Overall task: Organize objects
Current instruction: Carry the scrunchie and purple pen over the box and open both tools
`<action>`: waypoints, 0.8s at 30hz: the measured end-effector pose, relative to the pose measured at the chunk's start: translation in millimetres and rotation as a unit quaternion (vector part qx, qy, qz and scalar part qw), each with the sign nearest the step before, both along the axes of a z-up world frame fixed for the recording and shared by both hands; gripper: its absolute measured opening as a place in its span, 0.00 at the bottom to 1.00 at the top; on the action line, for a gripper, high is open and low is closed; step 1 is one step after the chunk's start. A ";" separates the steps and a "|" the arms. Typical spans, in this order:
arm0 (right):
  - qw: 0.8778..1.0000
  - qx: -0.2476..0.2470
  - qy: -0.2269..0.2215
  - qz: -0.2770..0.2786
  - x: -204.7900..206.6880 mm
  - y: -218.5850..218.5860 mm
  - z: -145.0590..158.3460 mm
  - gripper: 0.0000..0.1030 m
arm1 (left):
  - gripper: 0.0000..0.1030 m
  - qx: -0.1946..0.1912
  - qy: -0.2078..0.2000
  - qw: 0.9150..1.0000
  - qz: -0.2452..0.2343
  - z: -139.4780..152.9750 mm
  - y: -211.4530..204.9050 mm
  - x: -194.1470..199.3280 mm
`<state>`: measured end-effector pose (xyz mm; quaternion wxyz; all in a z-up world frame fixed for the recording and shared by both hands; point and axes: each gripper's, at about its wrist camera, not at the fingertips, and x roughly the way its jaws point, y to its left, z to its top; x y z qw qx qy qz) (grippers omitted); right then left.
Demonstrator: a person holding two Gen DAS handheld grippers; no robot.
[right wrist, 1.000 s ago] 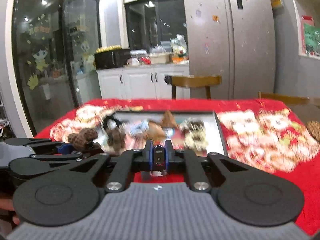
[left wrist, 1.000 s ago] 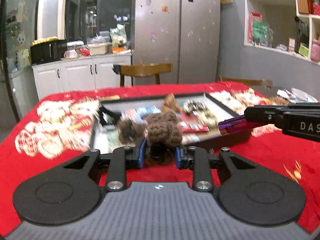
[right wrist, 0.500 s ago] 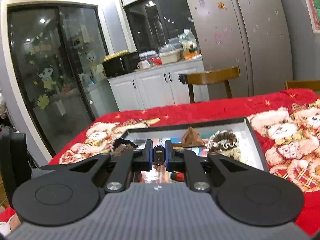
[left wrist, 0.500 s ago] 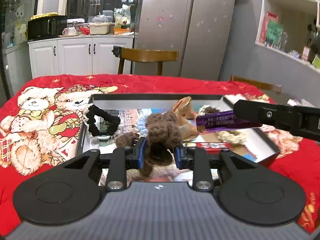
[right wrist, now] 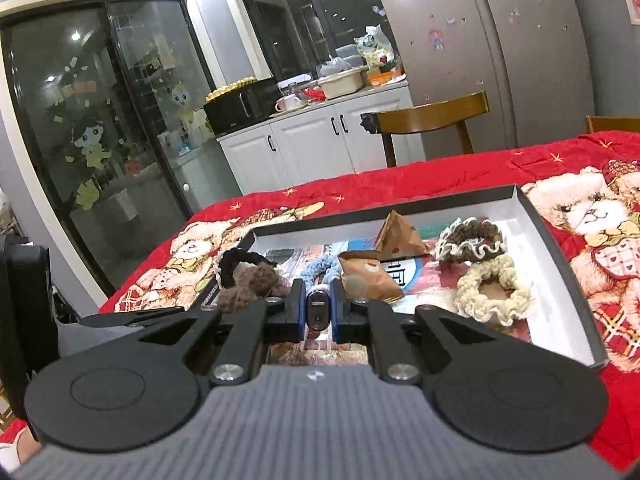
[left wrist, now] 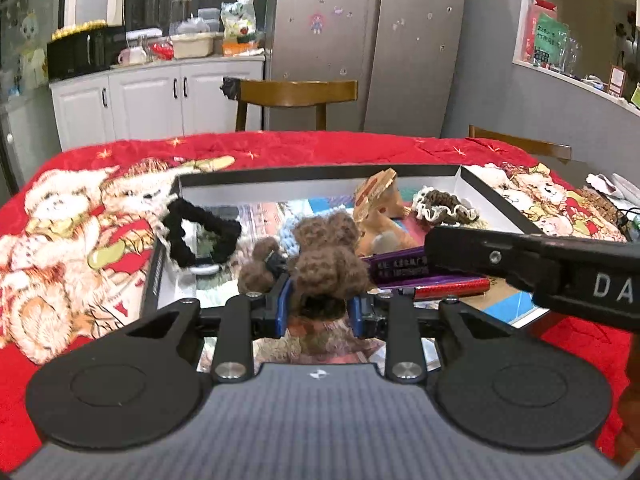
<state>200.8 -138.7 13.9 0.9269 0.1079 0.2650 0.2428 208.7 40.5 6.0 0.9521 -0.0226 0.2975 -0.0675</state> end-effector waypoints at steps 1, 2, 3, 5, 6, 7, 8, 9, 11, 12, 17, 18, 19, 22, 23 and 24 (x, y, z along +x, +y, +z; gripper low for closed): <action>1.000 0.000 0.001 0.001 0.5 0.4 -1.7 0.13 | 0.32 0.001 0.001 1.000 0.000 -0.5 -0.4 0.1; 1.000 0.001 0.003 0.002 0.9 0.6 -3.3 0.13 | 0.32 0.002 0.001 1.000 0.000 -1.1 -0.4 0.5; 1.000 0.001 0.004 0.004 0.8 1.0 -4.0 0.13 | 0.32 0.002 0.002 1.000 -0.001 -1.5 -0.3 1.0; 1.000 -0.002 0.007 0.003 3.2 1.2 -6.9 0.13 | 0.32 -0.001 0.004 1.000 -0.001 -2.3 0.7 2.3; 1.000 -0.002 0.009 0.002 3.7 1.7 -7.9 0.13 | 0.32 -0.002 0.005 1.000 -0.001 -2.6 1.1 2.8; 1.000 -0.001 0.012 0.002 4.6 1.5 -9.3 0.13 | 0.32 -0.003 0.006 1.000 -0.001 -2.5 1.1 3.0; 1.000 0.000 0.016 0.002 5.2 0.5 -10.5 0.13 | 0.33 -0.003 0.006 1.000 -0.002 -2.9 1.2 3.3; 1.000 0.000 0.017 0.001 5.6 0.5 -11.5 0.13 | 0.32 -0.004 0.005 1.000 -0.002 -3.0 1.3 3.5; 1.000 -0.006 0.012 0.000 5.0 1.6 -11.3 0.13 | 0.33 -0.006 0.005 1.000 -0.005 -3.3 2.1 3.4; 1.000 -0.008 0.011 0.000 4.8 2.0 -11.1 0.13 | 0.33 -0.007 0.006 1.000 -0.003 -3.2 2.6 3.7; 1.000 0.002 0.018 0.005 5.5 0.3 -10.8 0.18 | 0.33 -0.013 0.017 1.000 0.001 2.0 5.4 2.8; 1.000 0.009 0.019 0.008 5.4 -1.4 -10.1 0.20 | 0.34 -0.015 0.018 1.000 -0.001 4.2 6.5 1.4; 1.000 0.017 0.018 0.015 4.1 -2.2 -8.2 0.19 | 0.38 -0.016 0.018 1.000 -0.005 6.4 6.7 -0.5; 0.999 0.027 0.000 0.025 -2.9 -4.8 1.0 0.39 | 0.54 -0.013 0.005 1.000 -0.012 15.2 7.7 -8.3; 0.999 0.030 -0.007 0.025 -5.1 -5.4 5.1 0.51 | 0.56 -0.012 -0.004 1.000 -0.008 18.9 9.3 -10.9; 0.999 0.033 -0.013 0.025 -7.8 -6.9 8.4 0.53 | 0.60 -0.013 -0.009 1.000 -0.006 21.8 10.7 -12.7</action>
